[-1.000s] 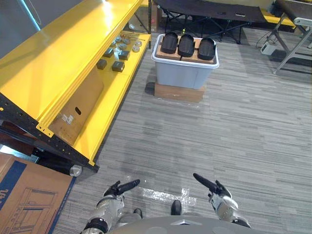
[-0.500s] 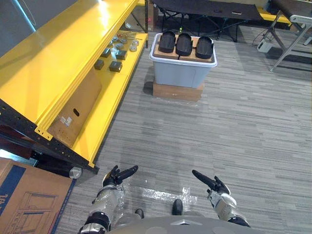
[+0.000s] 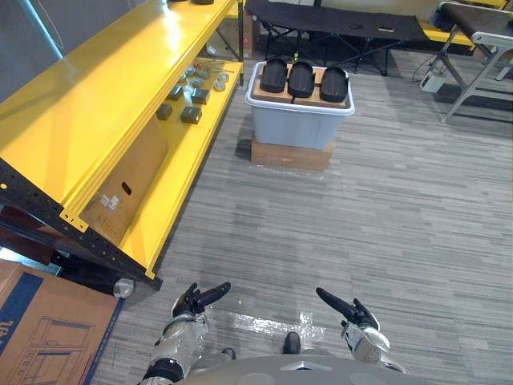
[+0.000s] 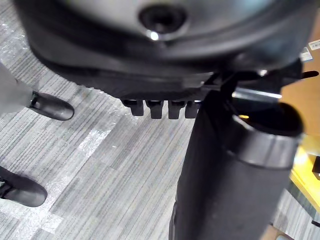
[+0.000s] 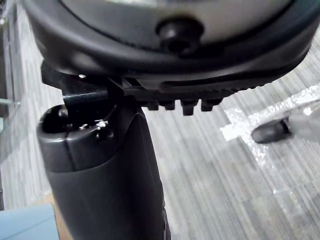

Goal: Walk over and take three plastic housings, then place them on the shelf

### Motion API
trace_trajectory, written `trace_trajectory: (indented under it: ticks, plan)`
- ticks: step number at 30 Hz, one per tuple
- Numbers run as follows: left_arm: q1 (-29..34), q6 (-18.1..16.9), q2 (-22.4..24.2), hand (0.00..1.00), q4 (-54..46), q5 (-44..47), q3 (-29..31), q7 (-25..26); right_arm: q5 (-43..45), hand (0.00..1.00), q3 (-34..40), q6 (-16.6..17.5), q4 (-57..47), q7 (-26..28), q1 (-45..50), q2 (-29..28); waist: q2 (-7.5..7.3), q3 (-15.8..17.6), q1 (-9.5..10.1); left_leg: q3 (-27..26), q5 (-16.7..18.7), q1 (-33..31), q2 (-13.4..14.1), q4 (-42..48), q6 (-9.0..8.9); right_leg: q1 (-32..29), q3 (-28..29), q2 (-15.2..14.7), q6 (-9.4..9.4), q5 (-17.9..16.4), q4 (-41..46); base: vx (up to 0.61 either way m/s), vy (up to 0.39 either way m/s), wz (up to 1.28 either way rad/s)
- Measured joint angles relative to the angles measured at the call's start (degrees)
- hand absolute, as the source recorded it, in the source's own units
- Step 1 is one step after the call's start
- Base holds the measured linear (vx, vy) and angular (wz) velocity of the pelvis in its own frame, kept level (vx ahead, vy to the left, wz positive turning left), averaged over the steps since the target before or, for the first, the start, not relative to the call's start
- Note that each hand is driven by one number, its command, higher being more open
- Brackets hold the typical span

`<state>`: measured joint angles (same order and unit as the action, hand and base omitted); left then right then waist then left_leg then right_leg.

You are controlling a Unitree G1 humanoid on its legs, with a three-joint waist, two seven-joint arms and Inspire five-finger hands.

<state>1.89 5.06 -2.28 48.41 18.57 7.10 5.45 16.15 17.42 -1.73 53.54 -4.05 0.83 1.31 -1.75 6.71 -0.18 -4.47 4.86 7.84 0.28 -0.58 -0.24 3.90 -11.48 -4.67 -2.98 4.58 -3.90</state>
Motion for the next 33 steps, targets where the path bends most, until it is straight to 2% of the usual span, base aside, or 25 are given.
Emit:
trace_trajectory:
  ticks: [1,3,5,6,8,9,11,13,15,16,17,18,19,20,21,22,23,24,25,27,28,29,31,32,33]
  plan:
    - [0.12,0.0,0.19,1.0,-0.01,-0.06,-0.02,-0.11,-0.01,1.0,0.01,0.0,-0.04,-0.09,-0.06,0.02,0.08,0.03,0.0,-0.08,0.48,-0.4,-0.04,0.61,0.29,-0.84,0.09,-0.21,-0.18,-0.77,1.53,-0.05,0.03,-0.05]
    - [0.19,0.06,0.76,1.0,-0.11,-0.96,-0.05,-0.85,0.06,1.0,-0.04,0.0,-0.53,-0.44,-0.27,0.0,0.34,0.6,0.13,-0.48,1.98,-1.49,-0.13,2.29,1.34,-6.66,0.15,-1.36,-0.59,-4.34,12.73,-0.09,0.039,-0.22]
    - [0.28,0.06,1.49,1.0,-0.48,-1.21,-0.18,-0.59,1.08,1.0,-0.59,0.0,-0.49,-0.32,-1.77,-0.04,0.42,3.44,0.18,-2.03,2.57,-0.64,-0.06,3.15,3.14,-16.88,-3.79,-4.67,-0.31,-5.43,32.1,-0.15,0.042,-0.37]
    - [0.3,0.07,1.6,1.0,-0.53,-1.2,-0.62,-0.44,1.17,1.0,-1.07,-0.01,-0.44,-0.29,-1.71,-0.11,0.09,4.21,-0.11,-2.04,2.83,-0.18,-0.18,3.62,3.51,-17.58,-4.31,-5.27,0.4,-6.18,33.65,-0.1,0.049,-0.1]
    - [0.16,0.09,1.35,1.0,-0.58,-1.13,-0.61,0.19,1.12,1.0,-1.82,-0.02,-0.25,-0.15,0.06,-1.13,-0.35,4.99,-0.22,-1.45,3.84,0.73,-0.01,4.1,3.35,-17.31,-3.83,-4.19,-0.88,-5.38,22.4,0.04,0.012,0.06]
    - [0.05,0.08,1.32,1.0,-0.6,-1.13,-0.61,0.2,1.12,1.0,-1.82,-0.02,-0.26,-0.13,0.23,-1.3,-0.43,5.02,-0.28,-1.28,3.96,0.76,0.04,4.11,3.24,-17.08,-3.84,-4.01,-1.23,-5.11,20.07,0.16,-0.064,0.19]
    - [-0.92,-0.07,1.38,1.0,-0.71,-1.18,-0.61,-0.12,1.06,1.0,-1.48,-0.12,-0.27,-0.31,0.98,-1.79,-1.22,5.35,-1.41,0.71,4.88,0.9,0.13,4.0,2.07,-16.18,-3.45,-3.65,-3.66,-1.68,4.86,0.17,-0.106,0.36]
    - [-0.9,-0.02,1.6,1.0,-0.69,-1.15,-0.62,-0.63,1.08,1.0,-0.57,-0.12,-0.22,-0.46,2.09,-2.21,-1.76,5.51,-1.88,2.57,6.54,2.43,0.22,4.08,0.93,-16.71,-1.2,-4.27,-3.91,-1.34,4.94,0.27,-0.21,0.49]
    - [-0.57,0.0,2.2,1.0,-0.69,-1.08,-0.53,-0.72,2.44,1.0,1.38,-0.14,-0.17,-0.41,3.26,-1.96,-1.67,5.32,-1.71,4.42,9.01,5.08,1.46,4.58,0.14,-16.6,-0.03,-4.03,-0.86,-0.4,10.48,0.39,-0.263,0.44]
    - [0.09,0.07,2.56,1.0,-0.7,-0.97,-0.55,-0.72,2.84,1.0,1.93,-0.13,-0.22,-0.29,3.52,-1.63,-0.49,4.39,-2.22,5.21,10.34,6.07,3.35,4.47,-0.02,-17.03,-0.83,-2.63,-0.37,-0.8,14.61,0.44,-0.256,0.4]
    - [1.26,0.16,2.65,1.0,-0.67,-0.63,-0.51,-0.66,2.79,1.0,2.1,-0.09,-0.31,-0.05,4.08,-1.03,0.83,2.85,-2.78,5.98,11.47,6.79,5.03,5.53,-1.1,-17.17,-1.41,-1.23,0.23,-1.27,16.49,0.58,-0.292,0.47]
    - [2.01,0.19,3.36,1.0,-0.45,0.15,-0.21,-0.43,2.47,1.0,2.13,0.0,0.68,0.39,3.67,-0.32,2.0,2.08,-2.82,6.35,13.3,1.64,6.57,19.12,-4.29,-16.46,-2.51,0.27,2.99,-3.11,17.96,0.67,-0.369,0.25]
    - [2.19,0.16,4.27,1.0,-0.66,1.52,0.87,-0.3,2.22,1.0,2.08,-0.02,0.8,1.14,3.31,0.17,2.63,1.86,-2.18,6.89,10.92,-5.02,8.23,34.74,-7.61,-14.3,-2.84,2.02,4.59,-4.39,16.92,0.64,-0.351,0.04]
    - [2.44,0.5,4.92,1.0,-1.2,2.08,2.18,0.14,2.22,1.0,2.03,0.12,0.54,1.59,3.49,0.16,3.59,1.65,-1.54,7.21,6.4,-9.8,10.17,44.97,-9.66,-11.98,-3.04,4.0,5.49,-5.15,15.38,0.58,-0.343,-0.12]
    - [2.37,-0.18,5.88,1.0,-1.71,2.8,4.01,0.24,2.23,1.0,2.07,0.65,0.7,1.91,3.17,0.12,4.55,2.37,-1.13,7.04,3.3,-15.46,13.1,58.24,-9.69,-8.05,-3.1,7.02,7.07,-6.16,13.27,0.48,-0.245,-0.11]
    - [1.95,-0.36,6.21,1.0,-1.98,3.14,5.03,0.15,2.13,1.0,2.17,0.89,0.8,2.04,2.83,0.04,5.04,2.77,-0.88,7.04,3.33,-17.5,13.68,62.98,-9.3,-5.88,-2.93,8.14,7.79,-6.62,12.38,0.54,-0.237,-0.26]
    - [1.02,-0.36,6.1,1.0,-2.4,3.37,5.78,-0.01,2.22,1.0,2.22,1.56,2.01,2.49,2.48,0.2,4.82,3.05,0.19,6.01,4.29,-21.37,12.67,67.17,-8.08,-1.45,-1.92,9.15,9.47,-7.67,10.53,0.45,-0.174,-0.34]
    - [0.83,-0.36,5.89,1.0,-2.54,3.36,5.79,-0.13,2.23,1.0,2.17,1.66,2.77,2.5,2.06,0.19,4.31,3.11,0.61,5.23,5.17,-22.54,11.35,65.83,-7.73,-0.15,-1.03,9.13,9.62,-7.96,9.88,0.43,-0.158,-0.66]
    - [0.86,-0.56,5.8,1.0,-3.18,3.34,5.89,-0.73,2.26,1.0,2.03,2.04,3.87,2.59,1.04,0.08,3.55,3.37,1.79,3.41,6.64,-23.98,8.92,58.74,-7.5,1.73,0.84,8.81,9.2,-7.88,8.65,0.24,-0.069,-0.66]
    - [0.82,-1.2,6.36,1.0,-4.02,3.31,6.91,-1.26,2.24,1.0,2.1,2.2,4.4,2.44,-0.66,-0.35,3.19,3.88,2.63,2.14,7.29,-24.81,6.12,44.19,-7.35,3.8,3.56,8.71,8.61,-8.03,7.07,0.4,-0.031,-0.83]
    - [0.71,-1.28,6.36,1.0,-4.12,3.44,6.92,-1.66,2.23,1.0,2.09,2.21,4.17,2.21,-1.8,-1.02,2.78,4.38,3.0,2.64,6.01,-24.47,4.01,30.09,-6.46,4.89,5.5,8.5,8.04,-8.38,5.98,0.52,0.041,-0.9]
    - [0.44,-1.3,6.38,1.0,-4.34,3.86,7.09,-1.9,2.23,1.0,2.09,2.2,3.35,1.76,-2.37,-1.52,2.44,4.89,3.14,3.7,2.66,-24.2,2.42,18.38,-5.89,6.25,7.06,8.24,7.36,-8.86,4.63,0.42,0.077,-0.71]
    - [-0.22,-1.28,6.41,1.0,-4.55,3.91,7.28,-1.92,2.25,1.0,1.99,2.17,1.74,0.93,-2.17,-1.99,3.02,6.24,3.22,3.9,-1.56,-23.23,1.86,8.09,-6.59,9.32,8.64,8.12,6.51,-10.85,3.66,0.43,0.151,-0.43]
    - [-0.46,-1.3,6.41,1.0,-4.21,3.92,7.28,-1.88,2.29,1.0,1.46,1.9,1.74,0.74,-1.58,-1.71,3.13,6.54,3.21,3.26,-2.49,-23.25,2.18,7.26,-5.95,10.95,9.23,8.15,5.92,-13.35,4.2,0.47,0.215,-0.26]
    - [-0.65,-1.32,6.24,1.0,-3.91,3.92,7.28,-1.86,2.29,1.0,1.34,1.62,1.81,0.62,-1.23,-1.65,3.23,6.51,3.28,2.6,-5.45,-23.07,2.0,8.27,-4.92,11.83,9.69,7.76,5.65,-14.85,4.94,0.32,0.169,-0.12]
